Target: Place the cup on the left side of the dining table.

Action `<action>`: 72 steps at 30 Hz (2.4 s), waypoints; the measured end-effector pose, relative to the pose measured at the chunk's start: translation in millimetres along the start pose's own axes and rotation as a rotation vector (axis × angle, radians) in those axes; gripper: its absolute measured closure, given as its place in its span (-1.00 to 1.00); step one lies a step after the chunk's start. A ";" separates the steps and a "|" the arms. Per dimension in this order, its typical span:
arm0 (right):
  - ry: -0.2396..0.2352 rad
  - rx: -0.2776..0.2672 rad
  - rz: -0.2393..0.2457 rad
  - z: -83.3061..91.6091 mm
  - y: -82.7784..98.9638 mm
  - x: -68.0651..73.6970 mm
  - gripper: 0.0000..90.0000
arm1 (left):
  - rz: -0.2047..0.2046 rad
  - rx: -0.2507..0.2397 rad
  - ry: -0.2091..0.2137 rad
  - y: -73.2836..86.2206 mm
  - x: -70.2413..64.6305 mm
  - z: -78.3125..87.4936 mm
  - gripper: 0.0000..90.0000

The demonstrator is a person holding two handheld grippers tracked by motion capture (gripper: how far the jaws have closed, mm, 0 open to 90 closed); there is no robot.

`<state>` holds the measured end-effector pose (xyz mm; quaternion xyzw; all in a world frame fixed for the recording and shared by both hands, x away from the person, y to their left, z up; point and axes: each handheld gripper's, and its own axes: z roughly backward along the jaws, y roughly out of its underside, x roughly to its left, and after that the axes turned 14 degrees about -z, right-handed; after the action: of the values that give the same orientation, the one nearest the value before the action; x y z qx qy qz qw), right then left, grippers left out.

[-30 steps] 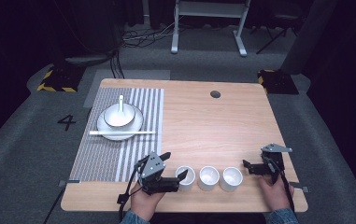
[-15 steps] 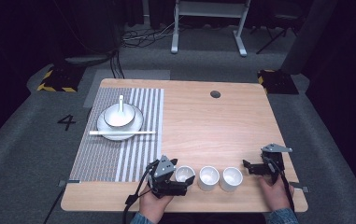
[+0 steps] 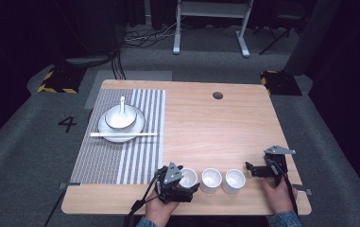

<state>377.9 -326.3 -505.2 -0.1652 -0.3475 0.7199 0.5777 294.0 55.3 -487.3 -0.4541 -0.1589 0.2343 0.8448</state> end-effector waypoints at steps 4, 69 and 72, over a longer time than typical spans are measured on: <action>0.000 0.000 0.000 0.0 0.0 0.0 -0.99 | -0.016 0.034 -0.021 3.1 -1.8 -5.4 -0.59; 0.000 0.000 0.000 0.1 0.1 0.0 -0.99 | -0.026 -0.045 -0.211 -46.8 33.1 49.9 -0.41; 0.000 0.000 0.001 0.1 0.0 0.0 -0.99 | -0.022 -0.049 -0.226 -50.3 37.5 53.1 -0.41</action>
<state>377.9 -326.3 -505.2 -0.1653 -0.3475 0.7201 0.5773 312.6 88.4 -414.3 -0.4433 -0.2637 0.2707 0.8128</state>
